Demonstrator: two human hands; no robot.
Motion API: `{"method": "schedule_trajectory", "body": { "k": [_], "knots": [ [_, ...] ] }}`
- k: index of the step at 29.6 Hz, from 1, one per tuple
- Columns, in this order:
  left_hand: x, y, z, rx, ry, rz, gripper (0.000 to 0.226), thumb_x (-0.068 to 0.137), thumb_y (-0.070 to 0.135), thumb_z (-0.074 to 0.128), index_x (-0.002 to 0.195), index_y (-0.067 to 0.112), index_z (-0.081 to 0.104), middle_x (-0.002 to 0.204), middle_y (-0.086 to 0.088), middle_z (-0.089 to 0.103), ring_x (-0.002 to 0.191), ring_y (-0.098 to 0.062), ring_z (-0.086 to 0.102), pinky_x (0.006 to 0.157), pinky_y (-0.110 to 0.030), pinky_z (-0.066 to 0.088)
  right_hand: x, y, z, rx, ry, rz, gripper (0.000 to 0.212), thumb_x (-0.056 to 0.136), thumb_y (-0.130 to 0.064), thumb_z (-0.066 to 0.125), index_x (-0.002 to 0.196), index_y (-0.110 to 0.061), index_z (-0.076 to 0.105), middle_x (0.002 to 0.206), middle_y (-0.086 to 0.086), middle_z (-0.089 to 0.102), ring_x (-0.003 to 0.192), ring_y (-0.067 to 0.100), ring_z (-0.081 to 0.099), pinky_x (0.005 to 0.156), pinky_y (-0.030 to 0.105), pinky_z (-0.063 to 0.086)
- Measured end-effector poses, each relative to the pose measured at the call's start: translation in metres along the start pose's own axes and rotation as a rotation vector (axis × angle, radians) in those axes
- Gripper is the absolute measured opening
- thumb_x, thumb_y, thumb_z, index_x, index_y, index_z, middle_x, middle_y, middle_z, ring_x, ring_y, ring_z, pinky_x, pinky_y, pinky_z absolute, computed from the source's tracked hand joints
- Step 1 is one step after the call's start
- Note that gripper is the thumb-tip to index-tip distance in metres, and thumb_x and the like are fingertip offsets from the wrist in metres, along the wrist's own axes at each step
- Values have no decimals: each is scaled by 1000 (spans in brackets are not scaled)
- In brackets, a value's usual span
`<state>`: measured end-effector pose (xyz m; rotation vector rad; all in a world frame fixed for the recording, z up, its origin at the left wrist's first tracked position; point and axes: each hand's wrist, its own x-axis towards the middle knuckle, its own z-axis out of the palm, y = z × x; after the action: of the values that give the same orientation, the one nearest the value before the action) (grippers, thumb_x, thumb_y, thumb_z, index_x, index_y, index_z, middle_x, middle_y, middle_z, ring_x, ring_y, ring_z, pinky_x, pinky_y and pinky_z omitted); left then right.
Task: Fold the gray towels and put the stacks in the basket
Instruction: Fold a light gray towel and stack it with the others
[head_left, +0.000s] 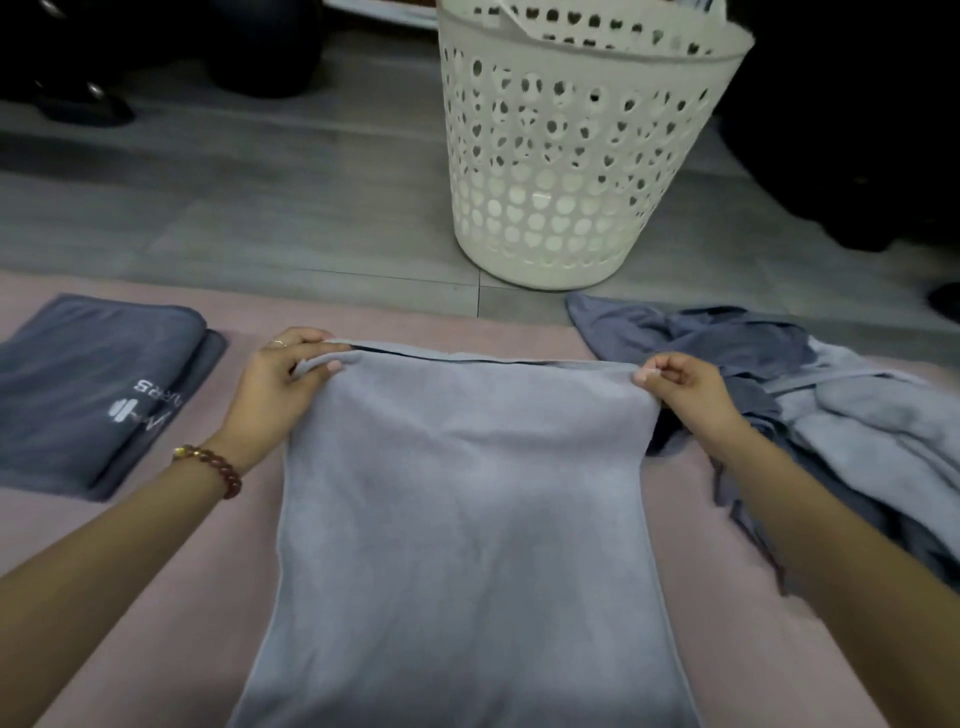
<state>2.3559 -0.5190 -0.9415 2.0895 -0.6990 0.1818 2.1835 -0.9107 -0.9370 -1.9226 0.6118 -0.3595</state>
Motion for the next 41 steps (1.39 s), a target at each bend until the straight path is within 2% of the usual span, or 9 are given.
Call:
{"method": "schedule_trajectory", "body": {
  "k": [4,7,9,13,18,23,27,34,41],
  "knots": [
    [4,37,-32,-86,86,52,15,82,-2,66,94,4,71,90,-1,64,88,19,53,86,-3,36,-26,-35,-32,27,174,-80,20,87,-5,63,71,-17,60,55,-18,63,55,-5,54,56,10,44],
    [18,62,-60,-112,113,86,23,80,-2,67,86,20,68,78,26,66,86,20,54,85,-2,35,-41,-80,-55,71,313,-181,21,89,-7,61,71,-17,59,52,-20,60,52,-5,51,55,9,41],
    [36,83,-82,-111,126,144,19,79,-2,69,87,15,69,81,38,63,85,18,55,84,-2,37,-48,-117,-68,126,396,-260,21,89,-7,61,71,-19,57,51,-17,57,50,-5,48,53,7,38],
    [79,145,-131,-150,200,274,24,79,-1,69,82,23,67,81,18,68,81,13,57,79,-3,39,-60,-198,-94,224,642,-459,23,89,-10,59,73,-25,51,72,-7,55,62,-3,51,63,12,39],
    [101,205,-171,-231,291,366,21,78,4,70,76,24,66,71,23,67,72,14,57,71,-2,42,-78,-264,-109,285,828,-593,23,91,-8,53,75,-22,44,77,-10,49,62,-13,50,58,2,37],
    [89,216,-181,-171,354,383,22,83,11,68,75,31,64,76,14,65,69,14,56,67,-3,43,-92,-268,-111,279,861,-599,6,94,-11,52,94,-9,46,79,-10,47,69,0,46,61,2,37],
    [71,223,-184,-122,434,322,6,88,16,63,84,16,67,77,1,62,69,14,53,63,-5,38,-112,-270,-110,238,811,-597,6,93,-10,52,93,-9,46,81,-10,48,72,1,47,63,1,38],
    [35,245,-201,-226,545,345,7,90,18,60,86,15,64,75,9,58,67,3,51,63,-9,38,-159,-276,-103,294,905,-640,28,94,-9,50,79,-29,38,80,-12,46,66,-12,48,65,4,38],
    [12,219,-163,-166,346,265,10,89,7,59,84,12,66,77,3,64,71,14,55,68,-2,38,-167,-221,-99,132,839,-415,8,93,-16,52,90,-10,48,76,-13,49,68,0,47,63,14,37]
  ]
}}
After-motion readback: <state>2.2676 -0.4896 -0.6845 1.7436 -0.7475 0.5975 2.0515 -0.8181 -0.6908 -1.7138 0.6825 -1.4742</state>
